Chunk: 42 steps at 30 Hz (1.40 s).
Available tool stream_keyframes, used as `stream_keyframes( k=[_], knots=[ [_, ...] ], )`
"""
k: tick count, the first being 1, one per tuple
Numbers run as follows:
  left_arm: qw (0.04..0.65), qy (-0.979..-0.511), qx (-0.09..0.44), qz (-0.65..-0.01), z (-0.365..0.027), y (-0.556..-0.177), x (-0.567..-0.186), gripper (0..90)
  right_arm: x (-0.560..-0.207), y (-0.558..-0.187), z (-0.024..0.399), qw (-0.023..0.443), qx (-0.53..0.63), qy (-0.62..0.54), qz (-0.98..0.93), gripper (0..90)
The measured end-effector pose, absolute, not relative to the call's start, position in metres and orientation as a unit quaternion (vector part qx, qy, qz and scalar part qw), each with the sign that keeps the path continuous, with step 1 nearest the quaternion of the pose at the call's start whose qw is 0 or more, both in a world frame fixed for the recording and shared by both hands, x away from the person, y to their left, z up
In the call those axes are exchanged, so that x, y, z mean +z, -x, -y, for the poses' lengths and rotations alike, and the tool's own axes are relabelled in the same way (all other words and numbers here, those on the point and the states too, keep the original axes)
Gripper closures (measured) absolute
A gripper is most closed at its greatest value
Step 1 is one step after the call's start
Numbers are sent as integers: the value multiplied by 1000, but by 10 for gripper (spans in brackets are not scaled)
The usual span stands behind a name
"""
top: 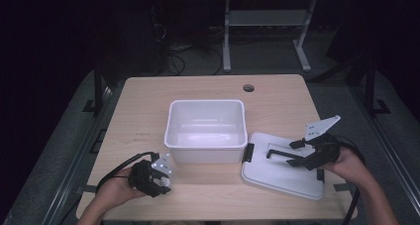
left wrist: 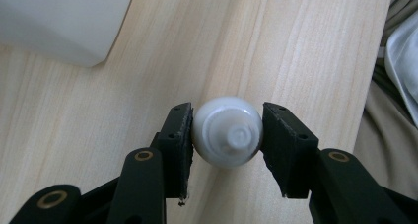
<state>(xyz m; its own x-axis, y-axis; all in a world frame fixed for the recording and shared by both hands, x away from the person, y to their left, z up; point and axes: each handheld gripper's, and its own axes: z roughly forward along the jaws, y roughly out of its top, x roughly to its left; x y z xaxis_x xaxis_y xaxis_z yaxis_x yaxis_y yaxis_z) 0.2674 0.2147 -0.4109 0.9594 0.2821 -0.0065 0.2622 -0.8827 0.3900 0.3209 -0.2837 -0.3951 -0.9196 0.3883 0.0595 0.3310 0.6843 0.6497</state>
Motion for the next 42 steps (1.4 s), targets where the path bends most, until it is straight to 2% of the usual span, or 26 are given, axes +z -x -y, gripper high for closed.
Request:
stream_keyframes(
  k=[13, 42],
  knots=[
    [244, -958, 18, -149, -224, -265, -415, 568, -394, -321, 283, 43, 346, -198, -916, 336],
    [243, -959, 28, -141, -224, -266, -413, 600, -396, -322, 282, 42, 344, -198, -917, 336]
  ],
)
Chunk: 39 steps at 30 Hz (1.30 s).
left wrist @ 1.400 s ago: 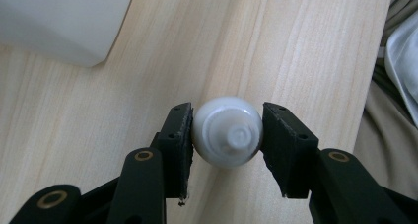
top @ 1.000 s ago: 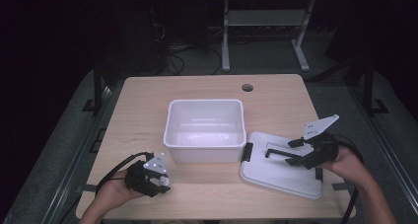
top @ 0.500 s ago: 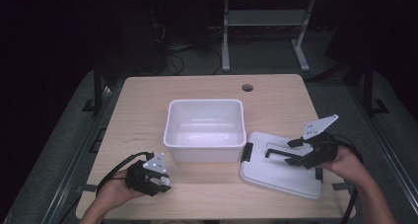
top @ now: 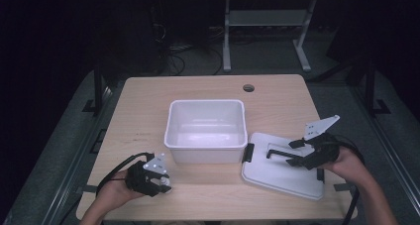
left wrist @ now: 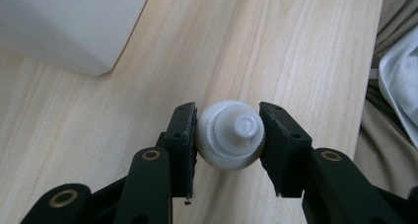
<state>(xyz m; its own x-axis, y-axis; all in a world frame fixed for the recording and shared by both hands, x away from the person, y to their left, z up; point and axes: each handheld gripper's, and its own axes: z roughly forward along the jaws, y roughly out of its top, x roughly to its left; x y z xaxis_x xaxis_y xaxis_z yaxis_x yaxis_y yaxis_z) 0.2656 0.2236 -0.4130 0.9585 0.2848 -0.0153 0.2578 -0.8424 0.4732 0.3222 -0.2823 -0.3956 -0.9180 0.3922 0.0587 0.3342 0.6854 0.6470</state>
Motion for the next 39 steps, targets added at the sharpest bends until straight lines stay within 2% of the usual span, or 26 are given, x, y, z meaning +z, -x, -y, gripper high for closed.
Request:
stream_keyframes(
  k=[15, 39],
  knots=[
    [256, -957, 34, -133, -226, -265, -394, 600, -396, -323, 281, 40, 342, -198, -918, 336],
    [268, -957, 41, -105, -225, -271, -337, 600, -389, -322, 283, 48, 344, -195, -917, 336]
  ],
)
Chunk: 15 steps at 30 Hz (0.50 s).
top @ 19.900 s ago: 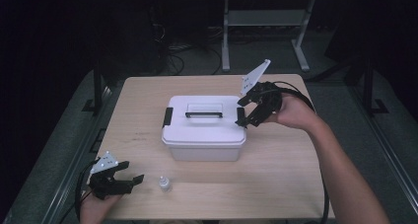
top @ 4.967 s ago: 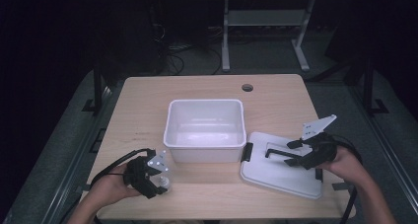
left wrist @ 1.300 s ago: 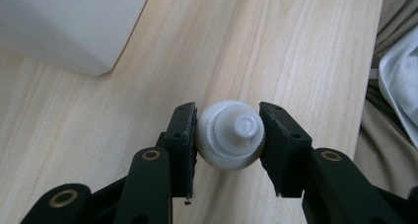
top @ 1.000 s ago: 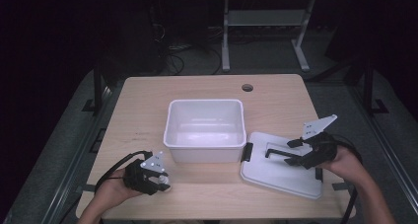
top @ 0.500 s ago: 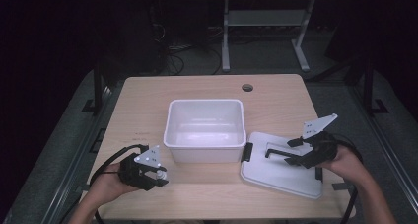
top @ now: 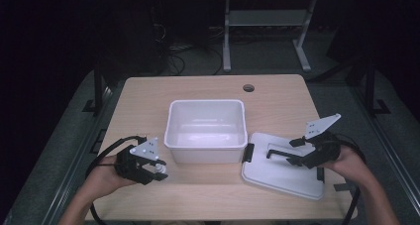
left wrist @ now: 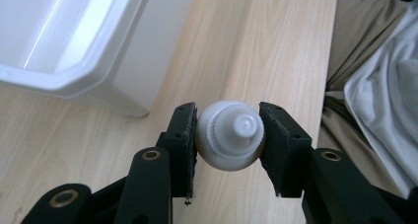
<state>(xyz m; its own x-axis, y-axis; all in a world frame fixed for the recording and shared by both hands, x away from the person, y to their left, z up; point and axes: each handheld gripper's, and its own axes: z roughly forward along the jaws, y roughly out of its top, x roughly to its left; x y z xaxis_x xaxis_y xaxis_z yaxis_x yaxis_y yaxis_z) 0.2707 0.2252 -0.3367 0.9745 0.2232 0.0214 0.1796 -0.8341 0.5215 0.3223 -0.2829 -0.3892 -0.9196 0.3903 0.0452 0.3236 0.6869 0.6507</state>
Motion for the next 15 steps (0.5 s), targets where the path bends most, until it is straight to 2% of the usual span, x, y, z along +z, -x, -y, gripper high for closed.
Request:
stream_keyframes(
  k=[15],
  knots=[
    [285, -952, 57, -97, -223, -280, -303, 601, -387, -322, 284, 49, 344, -196, -917, 336]
  ],
)
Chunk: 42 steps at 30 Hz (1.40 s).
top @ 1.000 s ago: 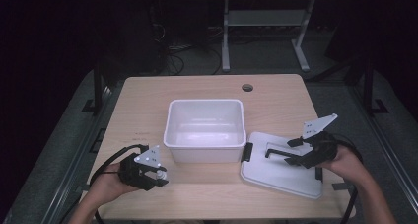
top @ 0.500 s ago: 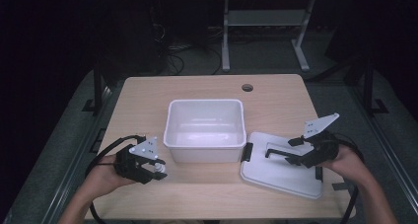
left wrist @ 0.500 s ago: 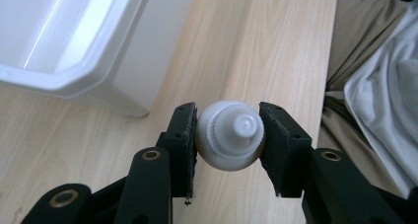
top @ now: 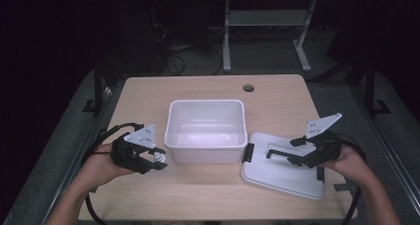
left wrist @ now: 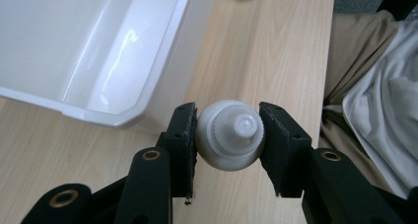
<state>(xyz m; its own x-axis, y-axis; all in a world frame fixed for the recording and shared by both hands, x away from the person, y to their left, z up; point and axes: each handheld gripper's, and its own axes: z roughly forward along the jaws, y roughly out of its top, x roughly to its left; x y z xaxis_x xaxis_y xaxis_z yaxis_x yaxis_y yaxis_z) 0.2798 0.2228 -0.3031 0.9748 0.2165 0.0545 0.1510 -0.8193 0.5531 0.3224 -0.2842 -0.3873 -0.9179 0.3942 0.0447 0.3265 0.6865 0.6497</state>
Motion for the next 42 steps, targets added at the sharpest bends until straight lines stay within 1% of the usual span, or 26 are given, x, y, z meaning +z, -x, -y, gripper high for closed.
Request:
stream_keyframes(
  k=[16, 33, 42],
  knots=[
    [293, -949, 56, -98, -218, -298, -290, 600, -388, -324, 285, 46, 342, -199, -917, 336],
    [288, -950, 68, -101, -210, -318, -274, 600, -383, -322, 287, 55, 344, -193, -917, 336],
    [286, -950, 70, -106, -206, -331, -269, 600, -382, -321, 290, 52, 343, -198, -917, 336]
  ],
)
